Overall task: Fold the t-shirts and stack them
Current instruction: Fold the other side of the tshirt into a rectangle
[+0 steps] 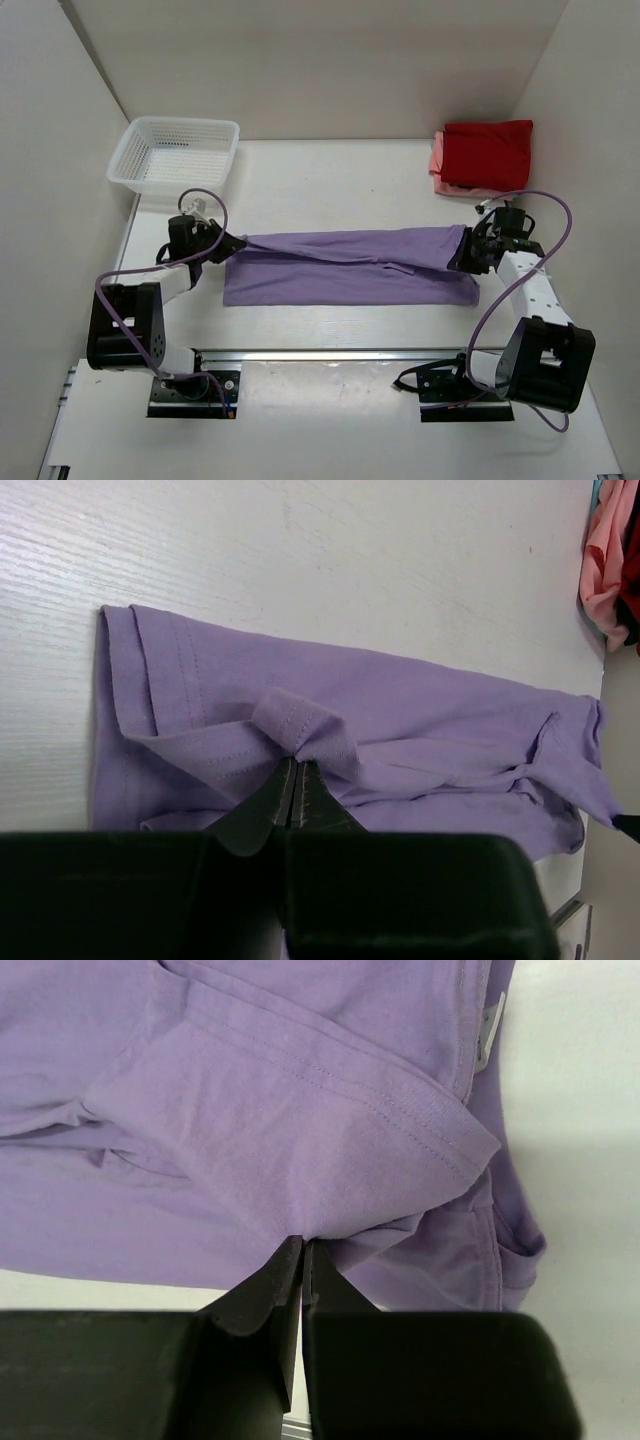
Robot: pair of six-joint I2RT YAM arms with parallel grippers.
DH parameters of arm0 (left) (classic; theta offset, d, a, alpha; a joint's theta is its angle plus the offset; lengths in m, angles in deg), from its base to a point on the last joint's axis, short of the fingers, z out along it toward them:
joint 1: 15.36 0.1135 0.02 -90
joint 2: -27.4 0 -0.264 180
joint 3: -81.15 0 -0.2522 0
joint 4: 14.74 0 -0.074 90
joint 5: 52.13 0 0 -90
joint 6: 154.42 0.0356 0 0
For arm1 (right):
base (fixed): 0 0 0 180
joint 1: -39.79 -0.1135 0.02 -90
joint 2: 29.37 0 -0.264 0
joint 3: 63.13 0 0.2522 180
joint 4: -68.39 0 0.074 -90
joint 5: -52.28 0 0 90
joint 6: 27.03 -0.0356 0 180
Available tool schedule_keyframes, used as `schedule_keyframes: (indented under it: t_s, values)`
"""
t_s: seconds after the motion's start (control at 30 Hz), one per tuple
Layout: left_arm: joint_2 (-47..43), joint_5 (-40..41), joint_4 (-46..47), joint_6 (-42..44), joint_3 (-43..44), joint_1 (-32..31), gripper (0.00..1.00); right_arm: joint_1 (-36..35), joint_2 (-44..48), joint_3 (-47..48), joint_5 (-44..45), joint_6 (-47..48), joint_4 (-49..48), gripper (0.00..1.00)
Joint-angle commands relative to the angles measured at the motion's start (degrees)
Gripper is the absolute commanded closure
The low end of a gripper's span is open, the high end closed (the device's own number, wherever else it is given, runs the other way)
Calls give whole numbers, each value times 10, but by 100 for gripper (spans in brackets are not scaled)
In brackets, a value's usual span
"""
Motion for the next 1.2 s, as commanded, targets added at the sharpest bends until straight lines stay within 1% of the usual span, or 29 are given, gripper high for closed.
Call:
schedule_keyframes:
  t_s: [0.0, 0.03, 0.07, 0.1, 0.13, 0.17, 0.2, 0.3, 0.33, 0.5, 0.53, 0.6, 0.67, 0.73, 0.83, 0.87, 0.9, 0.93, 0.97, 1.03, 1.07, 1.1, 1.17]
  values:
    - [-34, 11, 9, -3, -6, 2, 92, 0, 22, -11, 15, -4, -18, 99]
    - [-37, 13, 6, -12, -5, 0, 85, -2, 24, -12, 19, -7, -15, 100]
    - [-39, 14, 3, -11, -7, 3, 75, -1, 21, -15, 20, -7, -14, 100]
    - [-41, 16, 2, -19, -7, 2, 69, 0, 25, -15, 19, -6, -15, 100]
    - [-47, 18, -1, -26, -6, 7, 68, -2, 28, -18, 24, -6, -15, 100]
    - [-50, 15, 2, -32, -6, 9, 75, 2, 28, -21, 35, -9, -9, 99]
    - [-53, 11, 4, -34, -7, 12, 76, 5, 27, -27, 41, -7, -11, 100]
    - [-63, 10, 6, -64, 1, 14, 70, 1, 28, -21, 56, -2, -9, 100]
    - [-65, 7, 7, -67, -4, 15, 69, 1, 28, -24, 60, -3, -8, 99]
    - [-77, 2, 50, -124, -4, 18, 71, -5, 34, -36, 73, -11, 1, 100]
    - [-74, -6, 50, -123, 2, 13, 71, -7, 34, -40, 76, -12, -3, 100]
    - [-64, -5, 41, -108, 22, -2, 74, -19, 43, -61, 88, -20, -1, 100]
    - [-61, 2, 31, -93, 42, -27, 75, -17, 50, -78, 101, -33, 1, 100]
    - [-62, 4, 34, -91, 55, -40, 74, -17, 52, -94, 119, -56, 8, 100]
    - [-52, -1, 28, -88, 64, -51, 74, -6, 54, -91, 129, -75, 5, 82]
    - [-48, -1, 24, -85, 67, -59, 74, -6, 50, -86, 130, -81, 8, 79]
    - [-43, 3, 7, -77, 73, -68, 74, -9, 48, -74, 135, -92, 10, 71]
    - [-35, 10, -19, -59, 79, -74, 74, -10, 46, -63, 139, -98, 12, 60]
    - [-29, 17, -35, -49, 96, -89, 74, -7, 45, -56, 146, -100, 12, 54]
    - [-10, 53, -116, 3, 124, -121, 73, -9, 41, -19, 154, -104, 16, 44]
    - [-2, 67, -136, 16, 142, -130, 73, -16, 34, 4, 159, -104, 22, 43]
    - [16, 76, -176, 38, 160, -145, 73, -27, 29, 14, 160, -102, 23, 42]
    - [42, 91, -220, 56, 176, -162, 73, -42, 18, 48, 161, -103, 23, 43]
